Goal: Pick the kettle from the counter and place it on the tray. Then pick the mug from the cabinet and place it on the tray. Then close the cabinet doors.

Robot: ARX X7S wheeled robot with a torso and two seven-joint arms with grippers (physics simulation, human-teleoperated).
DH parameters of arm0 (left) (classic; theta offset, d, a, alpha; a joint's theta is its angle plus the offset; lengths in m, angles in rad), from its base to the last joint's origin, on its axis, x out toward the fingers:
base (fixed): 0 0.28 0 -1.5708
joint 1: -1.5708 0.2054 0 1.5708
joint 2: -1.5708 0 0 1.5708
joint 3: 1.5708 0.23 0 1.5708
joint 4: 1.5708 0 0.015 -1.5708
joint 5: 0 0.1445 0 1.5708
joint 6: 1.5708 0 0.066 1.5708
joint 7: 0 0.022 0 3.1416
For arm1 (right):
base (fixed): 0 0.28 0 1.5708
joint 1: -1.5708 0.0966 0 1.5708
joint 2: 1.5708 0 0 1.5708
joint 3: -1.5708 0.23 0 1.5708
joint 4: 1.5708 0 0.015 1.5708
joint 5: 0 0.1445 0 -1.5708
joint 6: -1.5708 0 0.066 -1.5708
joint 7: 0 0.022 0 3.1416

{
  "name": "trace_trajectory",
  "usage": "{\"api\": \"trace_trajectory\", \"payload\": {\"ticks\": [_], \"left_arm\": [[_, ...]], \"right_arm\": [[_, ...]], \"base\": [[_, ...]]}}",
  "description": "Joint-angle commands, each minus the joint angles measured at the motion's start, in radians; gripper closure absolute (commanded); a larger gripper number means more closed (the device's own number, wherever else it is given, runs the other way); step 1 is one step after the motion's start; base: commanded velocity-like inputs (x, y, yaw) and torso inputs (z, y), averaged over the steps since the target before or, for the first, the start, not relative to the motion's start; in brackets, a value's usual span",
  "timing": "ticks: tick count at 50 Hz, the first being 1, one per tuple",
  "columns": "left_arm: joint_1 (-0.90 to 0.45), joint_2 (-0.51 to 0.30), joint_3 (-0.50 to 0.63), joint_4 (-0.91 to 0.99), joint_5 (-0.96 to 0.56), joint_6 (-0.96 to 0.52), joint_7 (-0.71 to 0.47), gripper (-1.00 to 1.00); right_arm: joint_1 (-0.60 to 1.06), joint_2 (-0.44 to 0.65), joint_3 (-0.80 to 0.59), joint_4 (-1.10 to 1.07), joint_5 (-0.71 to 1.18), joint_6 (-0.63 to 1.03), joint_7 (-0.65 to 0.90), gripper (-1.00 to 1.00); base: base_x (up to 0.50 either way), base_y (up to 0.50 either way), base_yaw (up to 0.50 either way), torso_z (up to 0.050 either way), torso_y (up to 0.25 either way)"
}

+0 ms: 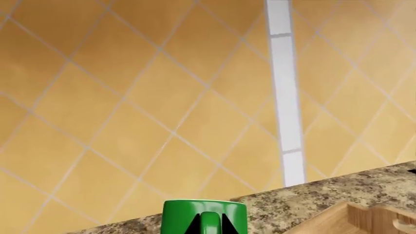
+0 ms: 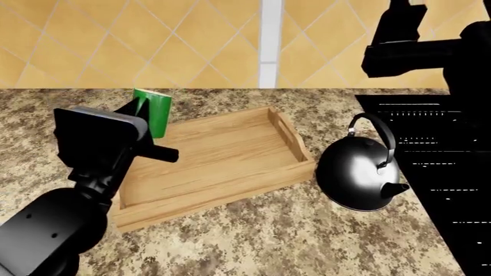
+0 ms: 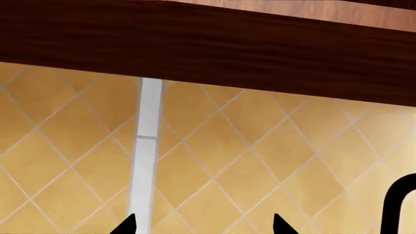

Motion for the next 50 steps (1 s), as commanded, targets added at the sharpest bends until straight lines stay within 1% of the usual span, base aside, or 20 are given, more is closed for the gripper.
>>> {"api": "trace_trajectory", "payload": {"ticks": [1,20,32,33,50], "left_arm": [[0.067,0.010,0.014,-0.030,0.059,0.082,0.021,1.00],[0.117,0.016,0.028,-0.066,0.057,0.105,0.038,1.00],[0.111,0.016,0.031,-0.081,0.031,0.072,0.041,1.00],[0.107,0.015,0.029,-0.082,0.023,0.064,0.041,-1.00],[0.040,-0.009,-0.042,-0.046,-0.078,-0.006,-0.003,-1.00]], "right_arm": [[-0.017,-0.001,-0.001,0.002,-0.015,-0.010,-0.009,-1.00],[-0.027,-0.007,-0.009,0.009,-0.033,-0.017,-0.019,-1.00],[-0.030,-0.011,-0.014,0.012,-0.040,-0.021,-0.023,-1.00],[-0.030,-0.012,-0.015,0.013,-0.041,-0.021,-0.024,-1.00],[-0.026,-0.017,-0.022,0.019,-0.045,-0.022,-0.027,-1.00]], "base": [[0.00,0.00,0.00,0.000,0.000],[0.00,0.00,0.00,0.000,0.000],[0.00,0.00,0.00,0.000,0.000],[0.00,0.00,0.00,0.000,0.000],[0.00,0.00,0.00,0.000,0.000]]}}
